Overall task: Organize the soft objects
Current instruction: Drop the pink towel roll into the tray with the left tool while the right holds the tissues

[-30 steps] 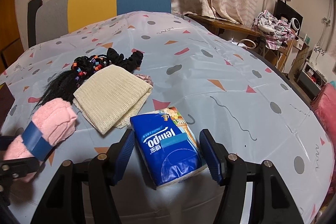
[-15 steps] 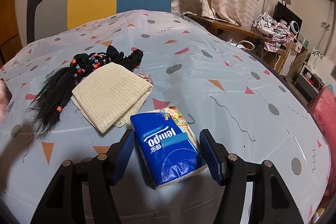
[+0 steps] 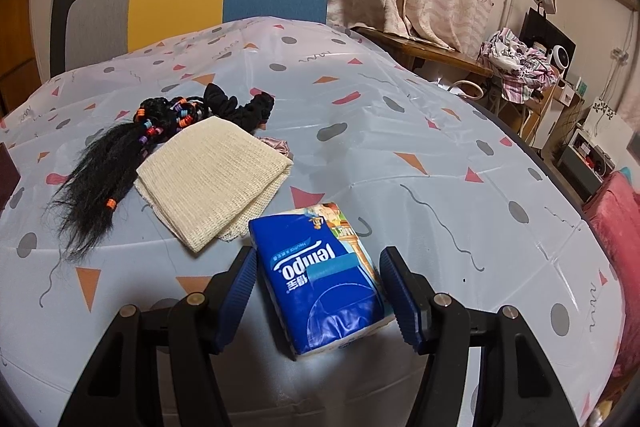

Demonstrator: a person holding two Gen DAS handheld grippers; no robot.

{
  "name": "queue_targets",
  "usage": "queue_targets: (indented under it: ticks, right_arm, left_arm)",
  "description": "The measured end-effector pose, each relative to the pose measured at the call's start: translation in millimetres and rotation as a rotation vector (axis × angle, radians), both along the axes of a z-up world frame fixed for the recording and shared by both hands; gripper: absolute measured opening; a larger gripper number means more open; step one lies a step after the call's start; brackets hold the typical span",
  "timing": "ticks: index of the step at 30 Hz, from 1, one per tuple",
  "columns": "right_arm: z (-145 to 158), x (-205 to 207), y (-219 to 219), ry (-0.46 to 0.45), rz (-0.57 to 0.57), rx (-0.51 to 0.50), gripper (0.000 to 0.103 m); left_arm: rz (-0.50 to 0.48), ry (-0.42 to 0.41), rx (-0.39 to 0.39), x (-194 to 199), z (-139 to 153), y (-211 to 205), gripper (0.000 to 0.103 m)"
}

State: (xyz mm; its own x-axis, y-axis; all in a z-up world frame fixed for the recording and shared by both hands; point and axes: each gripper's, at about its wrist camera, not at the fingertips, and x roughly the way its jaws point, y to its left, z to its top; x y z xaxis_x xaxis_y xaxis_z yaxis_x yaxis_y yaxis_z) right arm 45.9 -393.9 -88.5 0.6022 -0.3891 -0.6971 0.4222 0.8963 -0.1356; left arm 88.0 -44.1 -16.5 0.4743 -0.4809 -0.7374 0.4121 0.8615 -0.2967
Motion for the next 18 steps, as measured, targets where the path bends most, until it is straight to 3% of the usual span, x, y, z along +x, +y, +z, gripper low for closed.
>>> queue_targets:
  ticks: [12,18]
  right_arm:
    - [-1,5,6,0.032,0.003,-0.035,0.064]
    - [-2,7,7,0.041,0.003,-0.045,0.064]
  left_arm:
    - [0.159,0.100,0.056,1,-46,80,0.036]
    - [0.227,0.056,0.130,-3,-49,93,0.038]
